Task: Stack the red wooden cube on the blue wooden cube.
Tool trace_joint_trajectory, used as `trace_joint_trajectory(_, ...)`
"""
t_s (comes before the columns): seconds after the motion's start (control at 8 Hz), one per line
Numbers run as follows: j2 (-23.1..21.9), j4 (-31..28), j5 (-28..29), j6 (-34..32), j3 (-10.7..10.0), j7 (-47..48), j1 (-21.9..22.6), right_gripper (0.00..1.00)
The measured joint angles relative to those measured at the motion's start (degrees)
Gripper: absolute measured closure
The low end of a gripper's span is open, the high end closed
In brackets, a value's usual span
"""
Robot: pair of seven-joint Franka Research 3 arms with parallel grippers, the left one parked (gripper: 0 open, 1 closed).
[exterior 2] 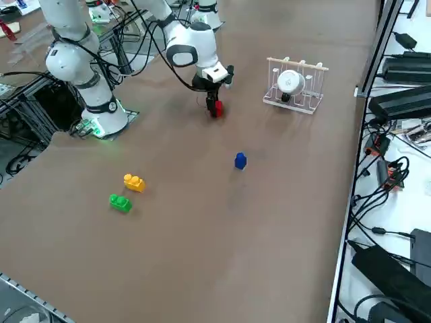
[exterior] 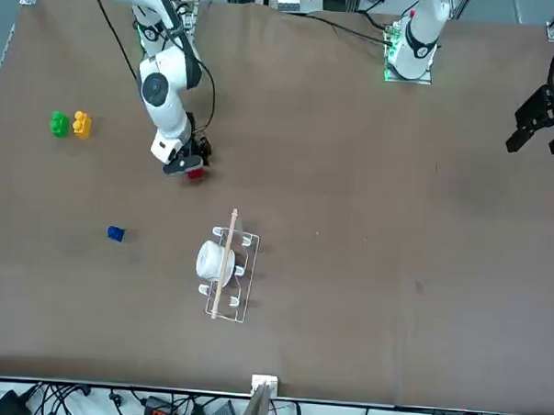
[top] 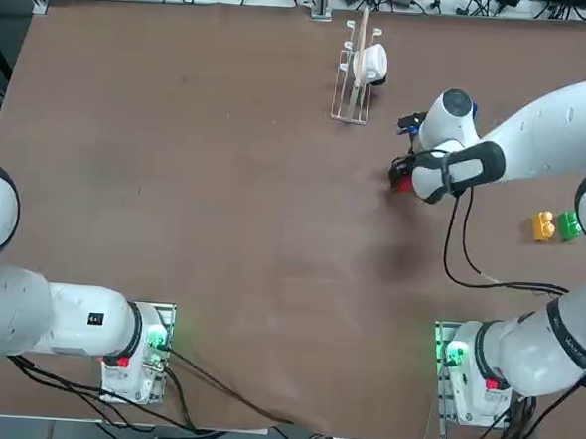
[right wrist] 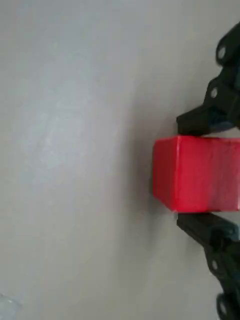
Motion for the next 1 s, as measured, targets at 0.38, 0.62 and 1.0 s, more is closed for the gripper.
trace_joint_trajectory(0.38,-0.1,1.8,0.0,0.3,-0.4,-0.2,-1.1,0.29)
trace_joint_trajectory(0.62,-1.4,3.5,-0.1,0.4,-0.8,-0.7,-3.3,0.29)
trace_joint_trajectory(1.0,-5.6,7.2,-0.1,-3.5,-1.3,-8.6,-12.8,0.29)
